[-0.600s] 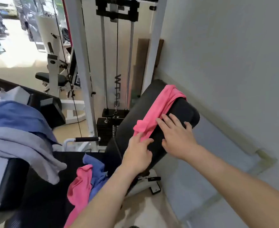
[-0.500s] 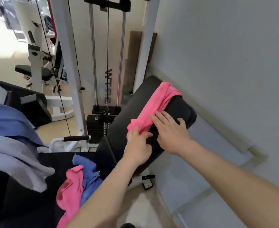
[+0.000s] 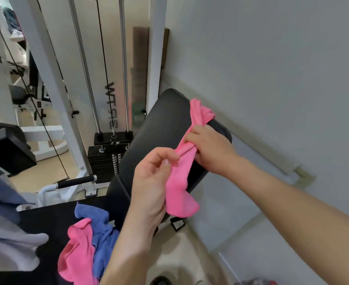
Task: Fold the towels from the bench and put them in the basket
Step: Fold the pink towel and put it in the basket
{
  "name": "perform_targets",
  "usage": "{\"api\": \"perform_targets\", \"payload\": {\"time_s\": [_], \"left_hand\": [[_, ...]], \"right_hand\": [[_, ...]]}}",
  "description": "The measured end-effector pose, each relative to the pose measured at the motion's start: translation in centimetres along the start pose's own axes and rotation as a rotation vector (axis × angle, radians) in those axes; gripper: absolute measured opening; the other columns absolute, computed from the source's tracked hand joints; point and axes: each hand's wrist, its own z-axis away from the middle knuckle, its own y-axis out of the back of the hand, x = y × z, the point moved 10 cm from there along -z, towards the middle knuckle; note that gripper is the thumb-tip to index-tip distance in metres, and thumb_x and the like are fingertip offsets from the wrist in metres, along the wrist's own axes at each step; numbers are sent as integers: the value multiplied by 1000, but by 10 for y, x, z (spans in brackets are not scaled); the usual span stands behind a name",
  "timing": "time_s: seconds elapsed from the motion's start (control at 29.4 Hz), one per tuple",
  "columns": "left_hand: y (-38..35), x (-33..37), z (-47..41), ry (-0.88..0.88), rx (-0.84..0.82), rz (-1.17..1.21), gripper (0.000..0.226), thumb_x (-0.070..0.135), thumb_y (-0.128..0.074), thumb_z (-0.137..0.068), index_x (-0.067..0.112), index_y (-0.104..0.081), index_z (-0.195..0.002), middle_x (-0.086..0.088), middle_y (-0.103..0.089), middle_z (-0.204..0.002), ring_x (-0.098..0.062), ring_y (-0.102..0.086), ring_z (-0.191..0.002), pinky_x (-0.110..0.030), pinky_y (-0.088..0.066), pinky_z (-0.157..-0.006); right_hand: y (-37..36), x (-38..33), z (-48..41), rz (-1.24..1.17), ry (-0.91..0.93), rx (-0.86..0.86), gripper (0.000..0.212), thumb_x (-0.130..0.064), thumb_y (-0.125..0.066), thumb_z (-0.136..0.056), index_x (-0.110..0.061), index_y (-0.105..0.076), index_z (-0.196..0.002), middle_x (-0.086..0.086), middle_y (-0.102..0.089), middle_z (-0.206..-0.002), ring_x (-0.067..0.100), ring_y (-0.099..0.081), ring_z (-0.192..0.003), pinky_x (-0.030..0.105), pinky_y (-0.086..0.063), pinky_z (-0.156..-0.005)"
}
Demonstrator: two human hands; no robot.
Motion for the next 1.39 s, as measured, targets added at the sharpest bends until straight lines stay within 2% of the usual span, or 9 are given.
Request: {"api": "perform_targets", "payload": {"time_s": [0.24, 0.41, 0.51, 0.68, 0.88, 0.99, 1.12, 1.22, 1.39], "left_hand": [[-80, 40, 94, 162, -508, 429, 19, 14, -76, -75, 10, -58, -71, -16, -46, -86, -24, -50, -80, -27, -45, -69], [-115, 17, 116, 259, -300, 283, 10, 19, -76, -63, 16, -70, -69, -19, -59, -80, -26, -59, -75, -28, -49, -68], [-142, 1, 128, 231, -119, 87, 19, 14, -59, -73, 18, -76, -81, -3, -62, -65, -11, -59, -58, -17, -50, -56], [-242, -71, 177, 312, -321, -306, 28, 19, -60, -90, 17, -60, -118, -15, -55, -62, -11, -52, -45, -18, -44, -46], [-327, -79, 243, -113, -360, -575, 41, 39, -65, -88, 10, -59, -60, -1, -53, -48, -14, -49, -43, -23, -41, -43], [-386, -74, 271, -128, -536, -419, 39, 36, -56, -89, 23, -52, -53, 6, -50, -56, -12, -51, -53, -24, -44, -55], [-455, -97, 324, 112, -787, -339, 46, 40, -57, -86, 14, -46, -51, 10, -39, -54, -4, -38, -50, -15, -34, -46], [-479, -120, 375, 295, -1089, -382, 39, 45, -65, -78, 17, -54, -53, 5, -47, -49, -9, -45, -42, -17, -36, -38], [-498, -128, 447, 402, -1571, -387, 22, 32, -85, -68, 17, -77, -81, -8, -74, -79, -18, -68, -68, -24, -52, -60]], "right_hand": [[53, 60, 61, 84, -143, -93, 11, -18, -61, -72, -24, -52, -74, -1, -62, -87, 29, -58, -82, 39, -50, -63], [59, 112, 166, 23, -352, -323, 22, -44, -58, -75, -25, -50, -67, 3, -68, -89, 29, -63, -84, 32, -47, -65], [73, 126, 235, -377, -517, -299, 18, -30, -58, -84, -18, -65, -72, -3, -70, -80, 15, -64, -79, 28, -52, -71], [94, 113, 342, -860, -602, -272, 16, -19, -60, -87, -9, -72, -89, -1, -70, -77, 8, -60, -69, 27, -49, -65], [156, 131, 483, -1066, -667, -69, 12, -17, -60, -91, -11, -63, -82, -5, -48, -61, 9, -40, -54, 20, -31, -50], [193, 136, 553, -1068, -694, -29, 17, -24, -64, -90, -8, -69, -87, 0, -53, -61, 12, -42, -54, 22, -35, -50], [213, 137, 639, -945, -841, -27, 12, -25, -76, -80, -17, -75, -89, 2, -75, -85, 17, -69, -82, 28, -55, -79], [219, 125, 698, -836, -984, 8, 11, -30, -80, -75, -24, -74, -83, -4, -73, -83, 15, -69, -85, 30, -54, -81], [230, 86, 777, -892, -1174, 201, 27, -25, -82, -67, -8, -67, -80, 7, -63, -74, 19, -60, -68, 28, -46, -61]]}}
